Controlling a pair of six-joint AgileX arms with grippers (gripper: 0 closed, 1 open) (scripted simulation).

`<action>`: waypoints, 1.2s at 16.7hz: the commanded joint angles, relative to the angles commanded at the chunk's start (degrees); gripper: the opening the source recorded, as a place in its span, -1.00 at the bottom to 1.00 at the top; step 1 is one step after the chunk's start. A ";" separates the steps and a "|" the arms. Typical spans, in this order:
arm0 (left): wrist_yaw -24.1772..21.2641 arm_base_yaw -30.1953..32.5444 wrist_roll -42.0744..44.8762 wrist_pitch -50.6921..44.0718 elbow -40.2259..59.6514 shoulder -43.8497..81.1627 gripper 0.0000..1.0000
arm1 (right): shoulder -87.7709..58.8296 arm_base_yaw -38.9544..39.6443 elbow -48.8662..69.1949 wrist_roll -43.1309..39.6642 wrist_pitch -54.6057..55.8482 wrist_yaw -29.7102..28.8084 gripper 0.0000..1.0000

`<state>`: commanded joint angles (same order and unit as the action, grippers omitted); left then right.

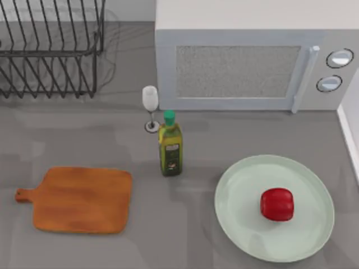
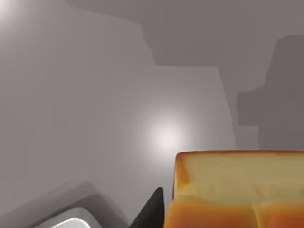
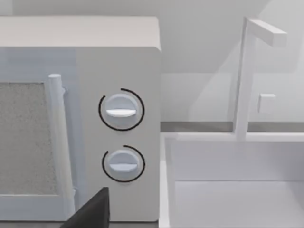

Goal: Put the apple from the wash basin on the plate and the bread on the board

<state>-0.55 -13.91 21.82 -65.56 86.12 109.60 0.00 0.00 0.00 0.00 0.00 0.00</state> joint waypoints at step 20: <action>0.38 20.18 -24.40 4.29 -11.73 -6.89 -1.00 | 0.00 0.00 0.00 0.00 0.00 0.00 1.00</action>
<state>-0.17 6.28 -2.58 -61.27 74.40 102.71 0.00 0.00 0.00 0.00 0.00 0.00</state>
